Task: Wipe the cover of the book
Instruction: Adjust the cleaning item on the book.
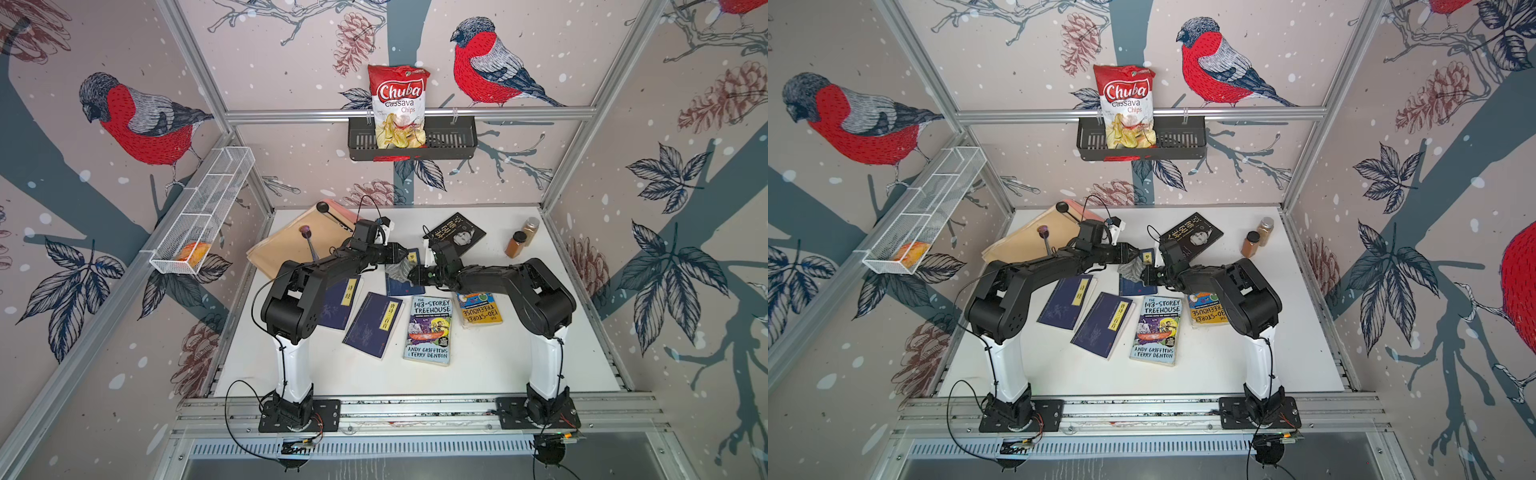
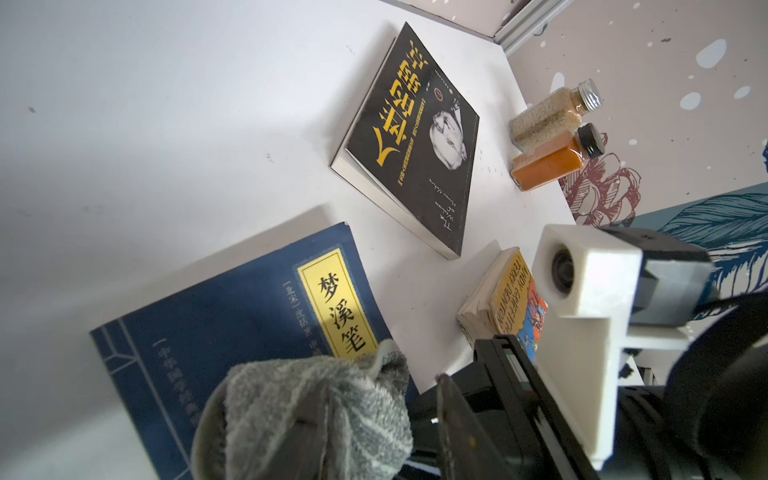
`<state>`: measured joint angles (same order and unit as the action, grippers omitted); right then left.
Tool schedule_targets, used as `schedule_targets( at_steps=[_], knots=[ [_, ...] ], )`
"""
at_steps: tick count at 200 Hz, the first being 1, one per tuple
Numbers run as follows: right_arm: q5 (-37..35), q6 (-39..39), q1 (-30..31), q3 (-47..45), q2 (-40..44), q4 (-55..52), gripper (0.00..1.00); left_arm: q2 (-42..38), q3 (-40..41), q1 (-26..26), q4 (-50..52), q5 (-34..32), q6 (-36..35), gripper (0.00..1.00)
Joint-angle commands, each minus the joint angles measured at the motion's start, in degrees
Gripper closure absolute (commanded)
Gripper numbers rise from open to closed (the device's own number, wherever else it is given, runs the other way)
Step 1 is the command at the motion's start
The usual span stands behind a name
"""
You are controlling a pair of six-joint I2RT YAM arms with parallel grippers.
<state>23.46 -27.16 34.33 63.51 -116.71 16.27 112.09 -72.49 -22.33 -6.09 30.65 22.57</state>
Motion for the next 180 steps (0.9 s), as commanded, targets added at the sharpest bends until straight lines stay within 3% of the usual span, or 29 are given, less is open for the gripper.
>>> schedule_targets(
  at_steps=[1, 111, 146, 166, 180],
  knots=[
    [-1.85, -0.70, -0.14, -0.52, 0.41, -0.46, 0.88, -0.91, -0.84, 0.09, 4.58, -4.60, -0.81, 0.59],
    [-1.68, -0.79, -0.22, -0.58, 0.49, 0.51, 0.88, -9.04, -0.15, -0.26, 11.65, -15.14, -2.22, 0.56],
    [-1.67, -0.62, -0.25, -0.67, 0.49, 0.59, 0.88, -6.82, -1.32, -0.50, 16.73, -16.89, -4.21, 0.55],
    [-1.67, -0.62, -0.24, -0.77, 0.48, 0.89, 0.88, -5.43, -0.32, -0.78, 15.50, -15.73, -4.15, 0.44],
    [-1.67, -0.53, -0.31, -0.80, 0.33, 1.21, 0.88, -4.64, 0.13, -0.96, 13.70, -14.18, -3.77, 0.42]
  ],
)
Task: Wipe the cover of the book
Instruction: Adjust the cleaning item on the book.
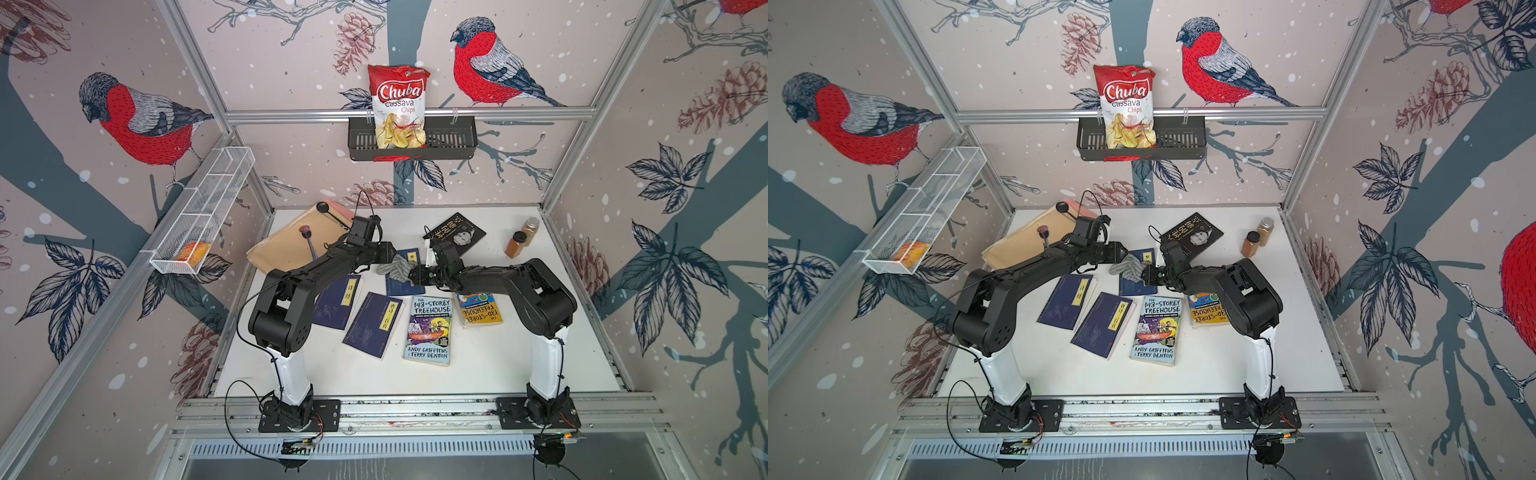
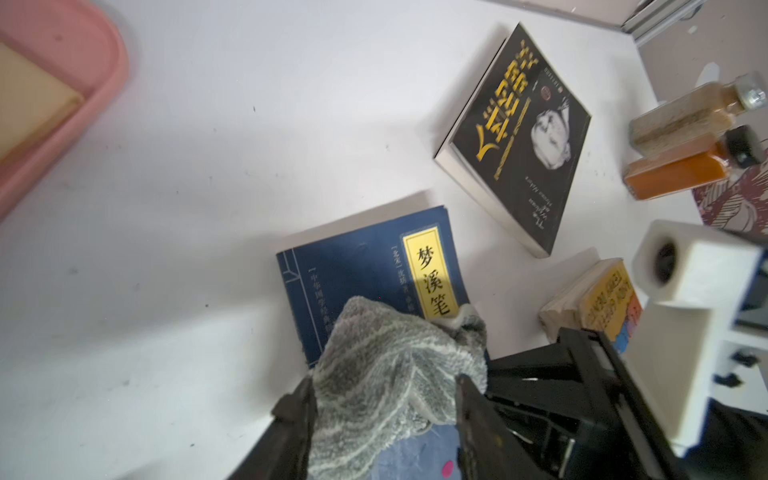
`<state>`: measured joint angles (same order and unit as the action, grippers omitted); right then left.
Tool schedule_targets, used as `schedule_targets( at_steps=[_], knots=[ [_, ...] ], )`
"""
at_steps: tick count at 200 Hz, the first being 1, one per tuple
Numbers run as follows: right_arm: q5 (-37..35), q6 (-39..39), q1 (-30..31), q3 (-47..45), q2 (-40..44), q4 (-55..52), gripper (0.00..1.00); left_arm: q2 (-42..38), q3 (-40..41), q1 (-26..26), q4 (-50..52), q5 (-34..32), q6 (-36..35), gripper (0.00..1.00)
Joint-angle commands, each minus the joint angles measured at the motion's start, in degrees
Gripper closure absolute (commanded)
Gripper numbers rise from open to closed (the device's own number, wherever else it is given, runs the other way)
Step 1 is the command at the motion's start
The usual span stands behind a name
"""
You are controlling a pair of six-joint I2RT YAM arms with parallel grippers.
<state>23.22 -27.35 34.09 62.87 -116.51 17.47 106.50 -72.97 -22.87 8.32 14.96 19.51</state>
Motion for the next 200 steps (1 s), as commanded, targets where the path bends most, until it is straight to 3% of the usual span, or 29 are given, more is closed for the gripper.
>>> schedule_targets(
  at_steps=[1, 51, 105, 167, 200],
  knots=[
    [-1.43, -0.33, -0.07, -0.14, 0.14, 0.01, 0.88, 1.02, 0.58, -0.37, -0.82, 1.71, -0.70, 0.42],
    [-0.64, -0.12, -0.06, -0.63, -0.07, 1.73, 0.88, 5.05, -1.77, -0.57, -4.67, 11.44, 0.71, 0.41],
    [0.07, -0.66, -0.42, -1.10, -0.89, 4.23, 0.88, 5.55, 0.34, -1.08, -6.10, 14.57, 0.45, 0.41],
    [0.25, -0.87, -0.60, -1.53, -1.22, 5.38, 0.88, 9.27, 0.06, -2.52, -6.17, 14.94, 0.10, 0.41],
    [0.73, -0.86, -0.54, -1.70, -1.44, 5.78, 0.89, 11.41, -2.17, -2.86, -4.68, 10.91, 0.50, 0.41]
  ],
)
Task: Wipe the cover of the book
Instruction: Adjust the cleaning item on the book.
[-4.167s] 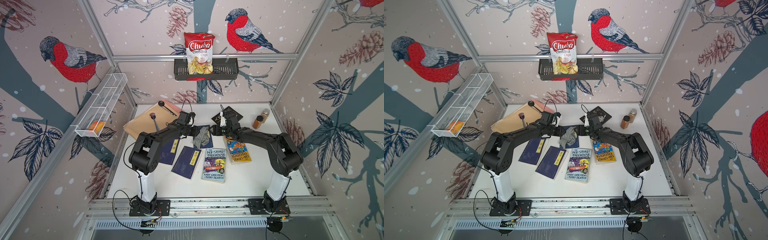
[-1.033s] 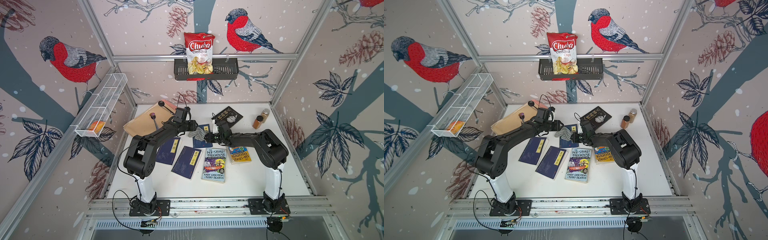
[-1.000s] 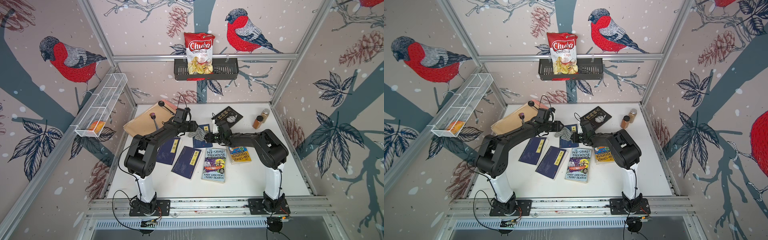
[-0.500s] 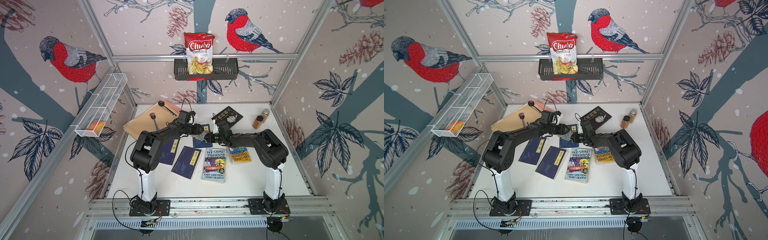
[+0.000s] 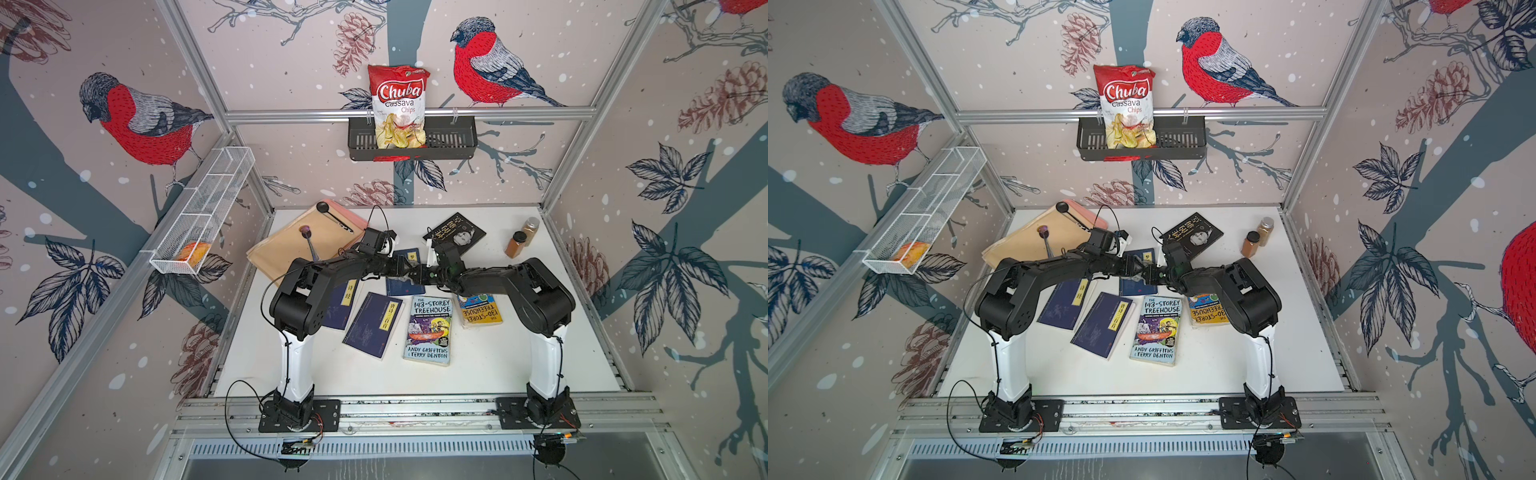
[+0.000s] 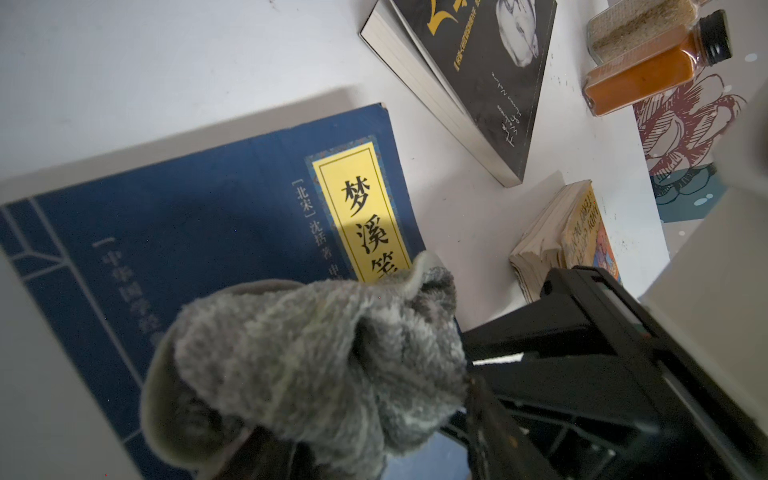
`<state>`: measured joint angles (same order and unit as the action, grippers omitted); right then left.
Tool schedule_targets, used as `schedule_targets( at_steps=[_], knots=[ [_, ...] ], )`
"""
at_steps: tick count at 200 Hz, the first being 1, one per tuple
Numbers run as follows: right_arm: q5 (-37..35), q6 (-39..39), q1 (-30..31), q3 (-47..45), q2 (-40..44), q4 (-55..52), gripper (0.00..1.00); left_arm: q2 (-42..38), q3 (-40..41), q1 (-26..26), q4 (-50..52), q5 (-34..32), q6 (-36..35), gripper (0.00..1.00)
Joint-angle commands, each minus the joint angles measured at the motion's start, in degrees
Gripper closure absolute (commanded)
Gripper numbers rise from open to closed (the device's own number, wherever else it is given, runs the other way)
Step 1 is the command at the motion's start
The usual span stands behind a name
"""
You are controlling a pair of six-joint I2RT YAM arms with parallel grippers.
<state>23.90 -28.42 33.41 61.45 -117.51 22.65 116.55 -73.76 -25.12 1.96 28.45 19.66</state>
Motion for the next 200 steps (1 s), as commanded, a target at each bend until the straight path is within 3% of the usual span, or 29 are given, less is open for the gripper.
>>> schedule_targets(
  at_steps=[1, 55, 118, 155, 200],
  knots=[
    [0.07, 0.26, 0.15, -0.28, -0.43, 0.58, 0.89, 1.42, -1.48, -0.58, 1.71, -2.68, 0.32, 0.41],
    [0.62, 1.17, 0.25, -1.14, 0.24, 0.35, 0.88, 4.08, -3.87, -0.63, 2.35, -5.48, 1.34, 0.42],
    [-3.05, 4.05, 0.19, -3.75, 5.73, -4.24, 0.63, 6.23, -4.56, -0.72, 3.89, -8.62, 0.91, 0.48],
    [-4.39, 3.64, -1.12, -6.88, 9.83, -4.71, 0.60, 7.08, -5.19, -0.77, 4.53, -9.07, 0.65, 0.68],
    [-5.53, 3.47, -2.70, -7.75, 12.14, -5.07, 0.59, 7.46, -5.43, -0.77, 5.77, -10.66, -0.31, 0.74]
  ],
)
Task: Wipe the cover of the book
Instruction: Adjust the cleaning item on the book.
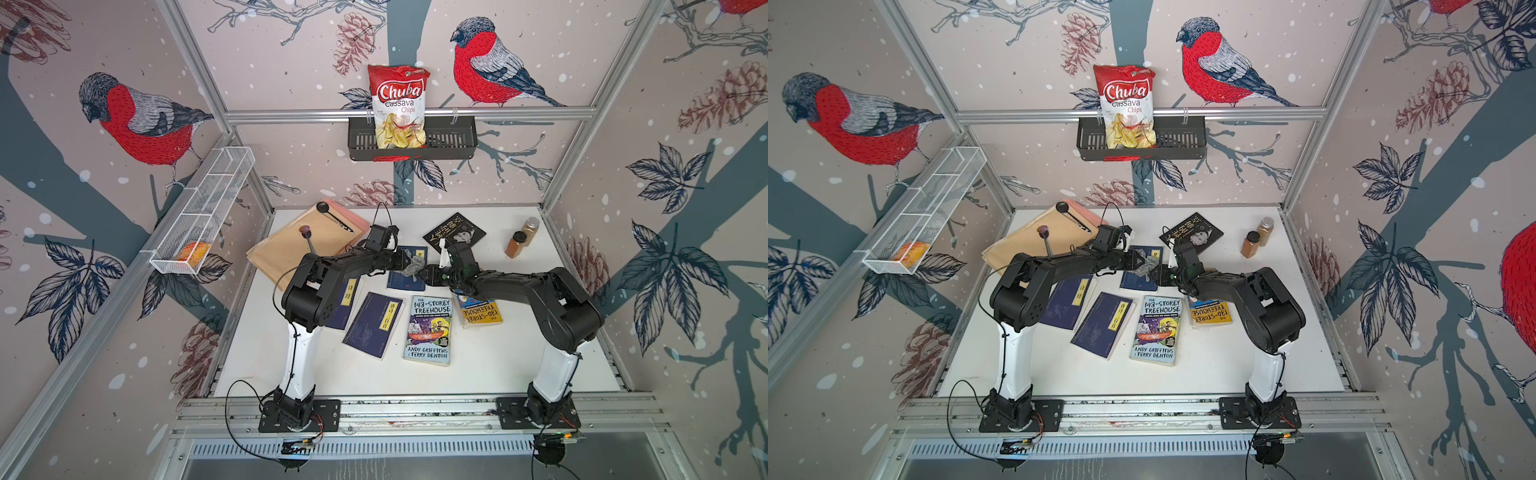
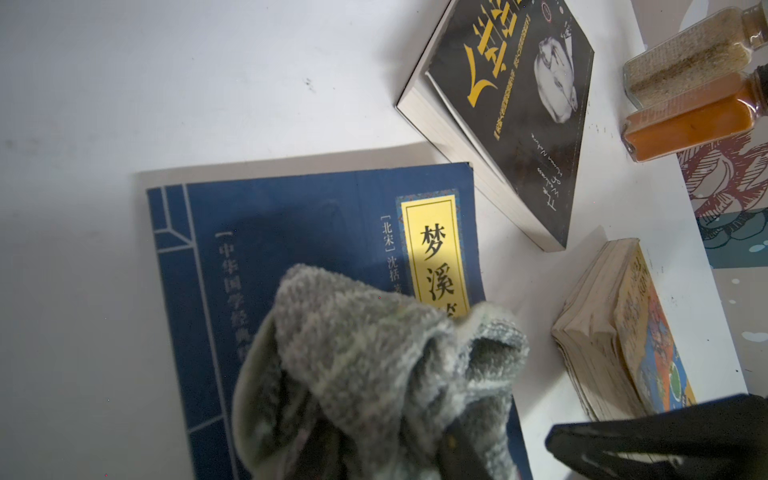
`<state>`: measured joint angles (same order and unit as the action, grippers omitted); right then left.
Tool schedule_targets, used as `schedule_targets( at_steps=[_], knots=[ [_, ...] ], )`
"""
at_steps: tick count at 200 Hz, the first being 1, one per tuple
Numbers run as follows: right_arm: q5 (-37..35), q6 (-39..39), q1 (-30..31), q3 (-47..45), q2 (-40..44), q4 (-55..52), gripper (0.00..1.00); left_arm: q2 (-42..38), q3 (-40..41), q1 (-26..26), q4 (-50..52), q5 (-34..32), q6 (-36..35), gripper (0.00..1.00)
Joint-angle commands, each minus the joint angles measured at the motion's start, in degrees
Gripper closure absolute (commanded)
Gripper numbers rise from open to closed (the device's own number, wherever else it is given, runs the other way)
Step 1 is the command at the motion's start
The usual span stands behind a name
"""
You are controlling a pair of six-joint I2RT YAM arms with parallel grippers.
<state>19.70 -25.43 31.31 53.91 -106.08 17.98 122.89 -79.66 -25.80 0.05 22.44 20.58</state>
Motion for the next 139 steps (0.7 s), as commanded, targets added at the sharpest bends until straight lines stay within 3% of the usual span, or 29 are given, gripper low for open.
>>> schedule_targets(
  at_steps=[1, 47, 115, 139],
  knots=[
    [-1.33, 0.47, -0.58, -0.21, 0.70, -0.31, 0.59, 1.12, 0.51, -0.11, 7.72, -4.67, -1.19, 0.74],
    [-2.46, 0.00, -0.99, 2.73, -0.63, -0.38, 0.61, -1.30, 1.30, -0.04, 8.46, -5.30, -2.36, 0.97],
    [-3.30, 0.11, -0.14, 8.98, -4.00, -2.90, 0.78, -9.89, 0.41, -0.03, 14.03, -9.25, -6.14, 1.00],
    [-3.50, 0.38, 1.49, 9.71, -5.07, -3.32, 0.81, -11.35, 0.66, -0.04, 13.58, -9.30, -6.41, 1.00]
  ],
)
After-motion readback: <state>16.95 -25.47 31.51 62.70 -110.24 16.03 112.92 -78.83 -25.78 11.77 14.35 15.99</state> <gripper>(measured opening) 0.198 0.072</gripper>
